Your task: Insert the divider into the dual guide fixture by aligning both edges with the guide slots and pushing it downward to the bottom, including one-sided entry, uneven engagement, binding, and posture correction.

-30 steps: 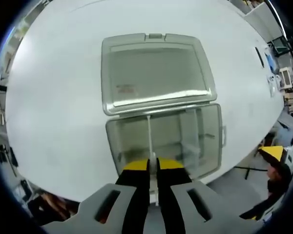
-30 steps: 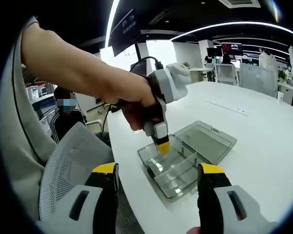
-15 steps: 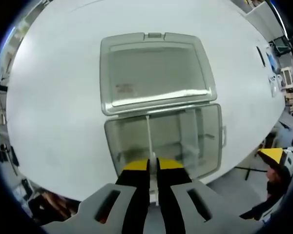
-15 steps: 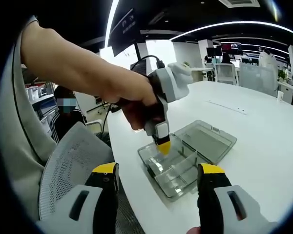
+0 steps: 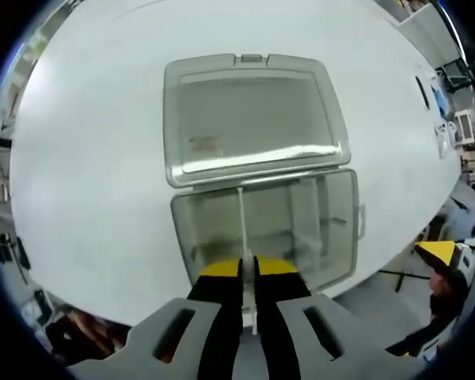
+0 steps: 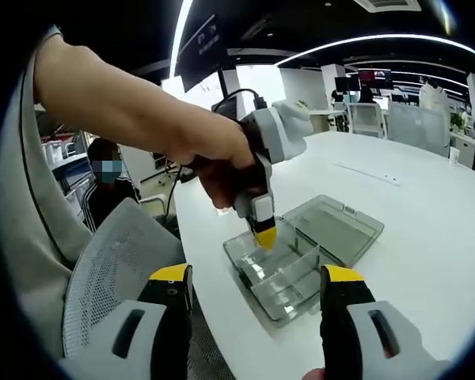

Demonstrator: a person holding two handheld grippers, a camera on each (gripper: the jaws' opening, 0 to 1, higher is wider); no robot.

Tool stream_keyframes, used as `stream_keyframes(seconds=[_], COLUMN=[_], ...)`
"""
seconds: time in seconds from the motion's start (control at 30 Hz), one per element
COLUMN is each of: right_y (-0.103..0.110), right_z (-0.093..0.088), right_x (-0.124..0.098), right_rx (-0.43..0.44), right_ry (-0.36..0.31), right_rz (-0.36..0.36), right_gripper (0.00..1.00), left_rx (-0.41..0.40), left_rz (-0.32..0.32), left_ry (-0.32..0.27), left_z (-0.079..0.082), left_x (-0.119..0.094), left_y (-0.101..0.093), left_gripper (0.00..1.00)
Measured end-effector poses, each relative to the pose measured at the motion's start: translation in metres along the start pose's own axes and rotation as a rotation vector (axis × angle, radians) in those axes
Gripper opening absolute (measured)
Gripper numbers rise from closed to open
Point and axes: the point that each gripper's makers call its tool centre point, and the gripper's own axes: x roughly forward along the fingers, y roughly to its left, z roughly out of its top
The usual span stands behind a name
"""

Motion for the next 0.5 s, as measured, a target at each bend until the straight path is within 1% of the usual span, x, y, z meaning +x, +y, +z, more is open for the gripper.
stream_keyframes(seconds=[0.43, 0.5], right_y=[-0.0008, -0.0009], right_z=[0.0004, 0.0004], right_x=[0.0002, 0.0000], right_rx=[-0.001, -0.003], right_ry=[0.001, 0.001], right_rz=[0.001, 0.001], right_gripper=[0.63, 0.63], left_rx=[-0.006, 0.002], left_rz=[0.012, 0.014], left_ry=[0.001, 0.004], left_z=[0.0000, 0.0007], left_x=[0.0003, -0.0004], left_y=[-0.0001, -0.0001], left_gripper=[0.01, 0.01])
